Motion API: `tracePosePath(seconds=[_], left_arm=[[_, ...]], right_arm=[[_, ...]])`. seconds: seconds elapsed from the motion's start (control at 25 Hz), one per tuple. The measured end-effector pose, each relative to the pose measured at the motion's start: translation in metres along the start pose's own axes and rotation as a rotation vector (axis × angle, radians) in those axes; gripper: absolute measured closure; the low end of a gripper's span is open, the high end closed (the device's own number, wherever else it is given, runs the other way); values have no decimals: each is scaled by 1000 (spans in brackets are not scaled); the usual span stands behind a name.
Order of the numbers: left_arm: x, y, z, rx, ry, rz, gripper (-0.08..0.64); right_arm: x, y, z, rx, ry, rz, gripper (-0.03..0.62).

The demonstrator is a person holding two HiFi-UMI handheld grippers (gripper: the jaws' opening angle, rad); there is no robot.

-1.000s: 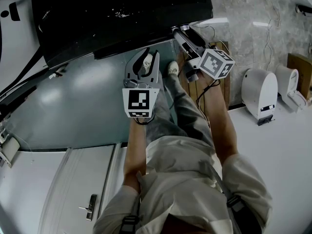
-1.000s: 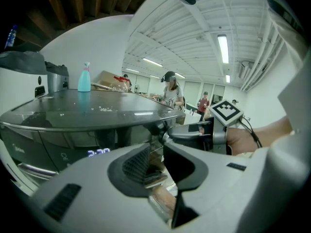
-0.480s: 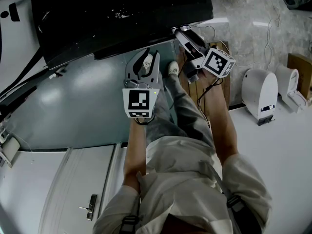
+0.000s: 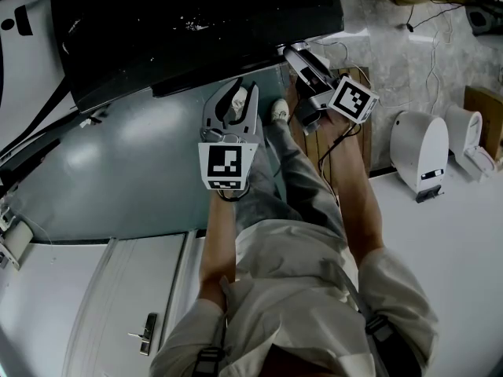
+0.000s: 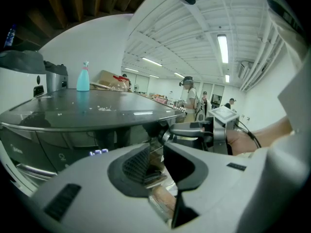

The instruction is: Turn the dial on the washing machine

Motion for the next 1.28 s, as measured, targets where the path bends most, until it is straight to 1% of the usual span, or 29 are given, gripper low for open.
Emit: tracePosePath(seconds=[0.24, 0.4, 0.52, 0.68, 1.0, 1.16, 1.28], left_arm=[[0, -2, 0, 5, 0, 0, 465], [1, -2, 0, 5, 3, -1, 465], [1, -1, 0, 5, 2, -1, 465], [3, -2, -1, 7, 4, 2, 465], [13, -2, -4, 13, 20, 8, 465], [19, -4, -7, 16, 30, 0, 465], [24, -6, -9, 21, 39, 0, 465]], right_arm=[[-2, 3, 1, -19, -10, -14, 313], [-1, -3, 5, -4, -18, -20, 303], [-4, -2, 4, -17, -46, -50, 287], [-8, -3, 4, -51, -103, -138, 271], [-12, -8, -7, -146, -183, -305, 272], [-13, -17, -14, -197, -216, -415, 278], [-11, -31, -17, -219, -245, -521, 284]])
Point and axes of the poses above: the fingertips, and each gripper's own axes: z forward along the fingers, y to its right, x out of its top, the point moved 2 cm from there along -z, backward along the fingers, and after that the axes turned 13 degrees about x, right-handed, at the moved point
